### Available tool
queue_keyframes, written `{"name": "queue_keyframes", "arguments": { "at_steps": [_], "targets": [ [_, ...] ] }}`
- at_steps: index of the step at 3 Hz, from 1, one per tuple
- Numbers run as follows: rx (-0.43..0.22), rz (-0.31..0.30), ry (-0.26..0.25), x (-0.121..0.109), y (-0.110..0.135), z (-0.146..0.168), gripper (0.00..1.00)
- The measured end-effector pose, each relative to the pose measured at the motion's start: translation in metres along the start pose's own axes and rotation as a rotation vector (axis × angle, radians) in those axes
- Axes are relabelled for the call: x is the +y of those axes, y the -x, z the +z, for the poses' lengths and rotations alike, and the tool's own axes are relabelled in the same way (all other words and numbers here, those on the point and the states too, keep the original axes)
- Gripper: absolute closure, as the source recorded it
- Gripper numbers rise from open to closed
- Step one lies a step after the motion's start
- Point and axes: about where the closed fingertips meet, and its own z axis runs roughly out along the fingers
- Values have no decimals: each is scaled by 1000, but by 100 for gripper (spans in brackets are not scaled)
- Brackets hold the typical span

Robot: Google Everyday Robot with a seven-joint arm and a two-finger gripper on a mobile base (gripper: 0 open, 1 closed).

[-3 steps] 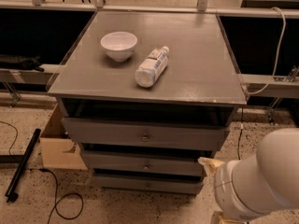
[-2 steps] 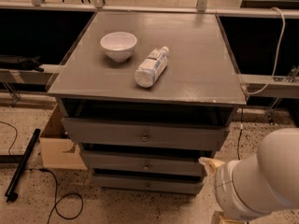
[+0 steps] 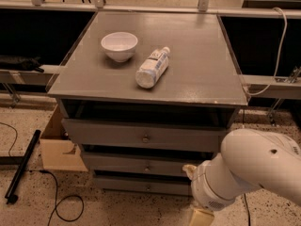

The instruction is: Open bottom drawer

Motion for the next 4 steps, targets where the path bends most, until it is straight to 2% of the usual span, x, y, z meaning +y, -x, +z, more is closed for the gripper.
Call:
{"name": "queue_keyframes", "arguments": {
  "at_steps": [1,2,3,4],
  "targets": [
    [0,0,0,0,0,0,0],
    [-20,56,33,1,-4,22,0],
    [-75,129,29,8,-16,41,0],
    [-130,200,-70,3,-22,41,0]
  ]
}}
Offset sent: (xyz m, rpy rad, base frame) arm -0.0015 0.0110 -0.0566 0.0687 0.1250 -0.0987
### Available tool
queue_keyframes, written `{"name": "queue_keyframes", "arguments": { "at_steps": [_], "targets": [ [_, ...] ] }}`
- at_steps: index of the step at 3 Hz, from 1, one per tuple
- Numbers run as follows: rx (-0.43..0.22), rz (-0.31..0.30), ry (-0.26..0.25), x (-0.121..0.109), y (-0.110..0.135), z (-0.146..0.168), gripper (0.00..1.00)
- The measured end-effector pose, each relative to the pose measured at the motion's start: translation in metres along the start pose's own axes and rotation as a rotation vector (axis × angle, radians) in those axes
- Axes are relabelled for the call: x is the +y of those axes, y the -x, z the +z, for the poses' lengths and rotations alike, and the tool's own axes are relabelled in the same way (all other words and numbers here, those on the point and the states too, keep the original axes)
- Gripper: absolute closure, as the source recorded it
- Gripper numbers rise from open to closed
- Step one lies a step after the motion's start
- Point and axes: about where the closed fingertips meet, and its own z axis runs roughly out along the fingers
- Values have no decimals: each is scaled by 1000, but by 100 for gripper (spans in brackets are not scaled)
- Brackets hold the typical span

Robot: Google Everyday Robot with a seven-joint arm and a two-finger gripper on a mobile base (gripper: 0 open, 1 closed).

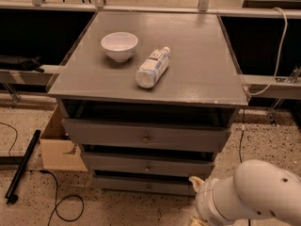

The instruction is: Open bottom drawer

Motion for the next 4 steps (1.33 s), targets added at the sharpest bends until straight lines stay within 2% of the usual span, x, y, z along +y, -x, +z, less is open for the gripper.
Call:
{"name": "queue_keyframes", "arguments": {
  "at_steps": [1,2,3,4],
  "targets": [
    [-2,10,-72,-1,-2,-6,0],
    [-2,10,-77,-1,-2,-7,0],
    [8,31,-32,-4,3,9,0],
    [67,86,61,-9,9,75,0]
  ]
}}
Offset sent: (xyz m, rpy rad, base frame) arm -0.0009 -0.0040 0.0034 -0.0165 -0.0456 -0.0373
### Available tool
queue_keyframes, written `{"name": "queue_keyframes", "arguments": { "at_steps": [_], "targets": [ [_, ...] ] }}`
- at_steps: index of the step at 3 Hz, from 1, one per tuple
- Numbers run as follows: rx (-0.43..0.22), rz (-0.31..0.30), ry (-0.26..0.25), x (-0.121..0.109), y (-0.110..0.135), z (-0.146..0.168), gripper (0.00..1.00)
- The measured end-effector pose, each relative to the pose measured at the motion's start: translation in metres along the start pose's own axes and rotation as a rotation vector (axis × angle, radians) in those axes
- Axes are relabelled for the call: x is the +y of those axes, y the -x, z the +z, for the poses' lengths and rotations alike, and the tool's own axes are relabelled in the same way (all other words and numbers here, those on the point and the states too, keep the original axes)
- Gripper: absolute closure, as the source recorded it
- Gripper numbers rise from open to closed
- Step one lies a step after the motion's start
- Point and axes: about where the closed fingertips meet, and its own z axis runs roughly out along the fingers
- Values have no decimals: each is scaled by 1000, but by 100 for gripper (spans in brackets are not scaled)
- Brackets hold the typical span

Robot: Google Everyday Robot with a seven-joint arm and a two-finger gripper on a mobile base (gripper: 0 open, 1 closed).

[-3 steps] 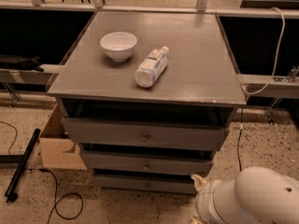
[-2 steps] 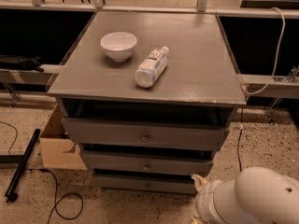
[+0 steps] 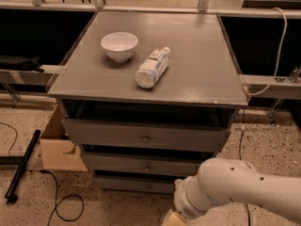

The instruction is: Open bottom drawer

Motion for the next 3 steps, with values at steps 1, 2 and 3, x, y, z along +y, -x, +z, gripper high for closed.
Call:
{"name": "queue_keyframes", "arguments": {
  "at_steps": [1,2,3],
  "targets": [
    [-1,3,-2,0,1,0,0],
    [-2,-31,36,5,6,0,0],
    [-18,-10,82,17,10,11,0]
  ]
}}
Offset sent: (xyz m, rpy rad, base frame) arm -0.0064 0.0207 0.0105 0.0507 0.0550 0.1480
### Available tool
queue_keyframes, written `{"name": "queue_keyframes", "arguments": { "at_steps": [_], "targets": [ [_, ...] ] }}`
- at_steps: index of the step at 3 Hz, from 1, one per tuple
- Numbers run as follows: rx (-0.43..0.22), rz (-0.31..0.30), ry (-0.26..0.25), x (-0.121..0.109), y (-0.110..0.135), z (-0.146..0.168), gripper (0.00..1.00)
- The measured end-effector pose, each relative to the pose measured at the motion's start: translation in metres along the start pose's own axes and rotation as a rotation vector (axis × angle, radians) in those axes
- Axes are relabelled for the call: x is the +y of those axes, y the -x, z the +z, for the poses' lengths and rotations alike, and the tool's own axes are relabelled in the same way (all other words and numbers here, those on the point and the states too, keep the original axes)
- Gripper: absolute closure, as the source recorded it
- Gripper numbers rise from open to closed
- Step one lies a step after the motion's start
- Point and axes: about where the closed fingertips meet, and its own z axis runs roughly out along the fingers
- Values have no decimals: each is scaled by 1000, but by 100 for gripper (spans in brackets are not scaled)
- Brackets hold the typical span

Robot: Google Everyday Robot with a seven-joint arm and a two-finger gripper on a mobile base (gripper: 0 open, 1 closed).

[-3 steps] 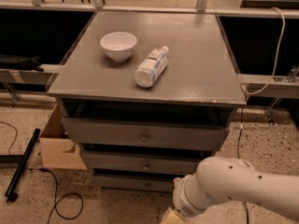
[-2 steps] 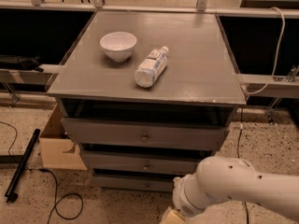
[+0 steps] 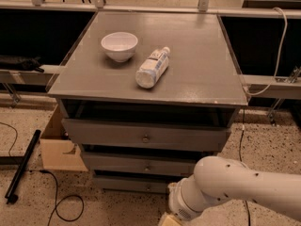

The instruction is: Open bottom drawer

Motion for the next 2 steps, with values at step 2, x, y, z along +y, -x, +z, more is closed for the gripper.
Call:
{"name": "queue_keyframes", "arguments": {
  "at_steps": [2],
  "targets": [
    [23,48,-74,2,-8,7,0]
  ]
}}
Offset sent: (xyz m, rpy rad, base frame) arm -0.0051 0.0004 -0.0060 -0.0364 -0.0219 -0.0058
